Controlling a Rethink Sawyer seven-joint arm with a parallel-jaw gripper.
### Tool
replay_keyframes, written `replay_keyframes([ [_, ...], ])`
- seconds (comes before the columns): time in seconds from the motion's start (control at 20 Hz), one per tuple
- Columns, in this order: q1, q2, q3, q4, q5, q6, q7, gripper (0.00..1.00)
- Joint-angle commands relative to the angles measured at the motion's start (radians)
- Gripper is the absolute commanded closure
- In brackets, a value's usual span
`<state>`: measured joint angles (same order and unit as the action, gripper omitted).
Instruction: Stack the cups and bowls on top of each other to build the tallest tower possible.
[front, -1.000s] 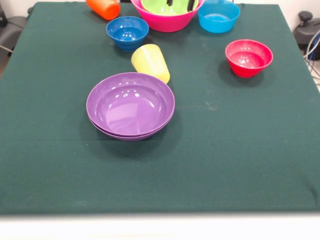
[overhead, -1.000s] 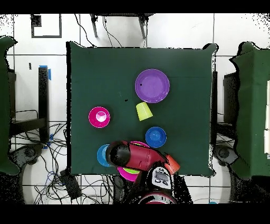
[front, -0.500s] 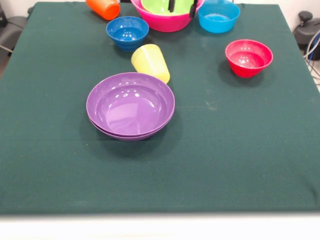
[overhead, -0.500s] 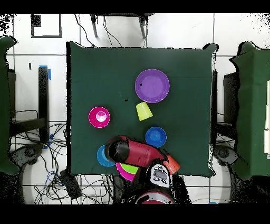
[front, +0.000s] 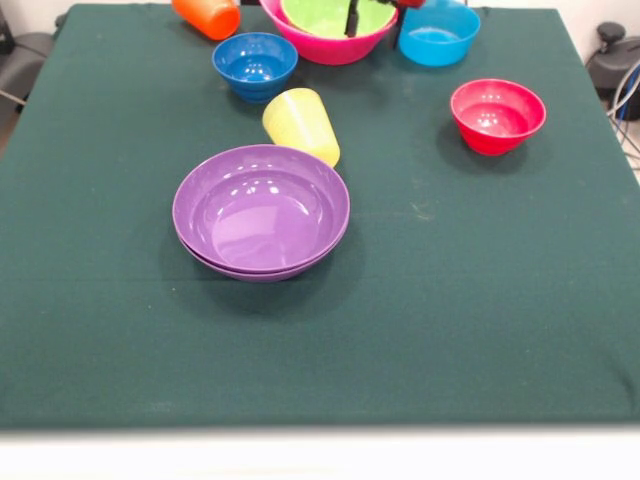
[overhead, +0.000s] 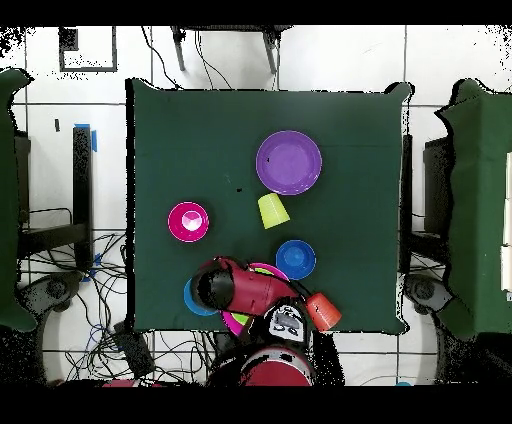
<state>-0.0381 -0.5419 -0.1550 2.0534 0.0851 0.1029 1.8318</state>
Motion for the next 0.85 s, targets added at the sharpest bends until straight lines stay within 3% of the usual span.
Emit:
replay_keyframes([
  [0.05,0.036,0.186,0.049,-0.042,0.035,-0.146,0.218,0.0],
  [0.4,0.076,0.24,0.013,-0.064,0.063,-0.136,0.19,0.0],
  [0.85,0.097,0.234,-0.01,-0.09,0.088,-0.029,0.162,0.0],
])
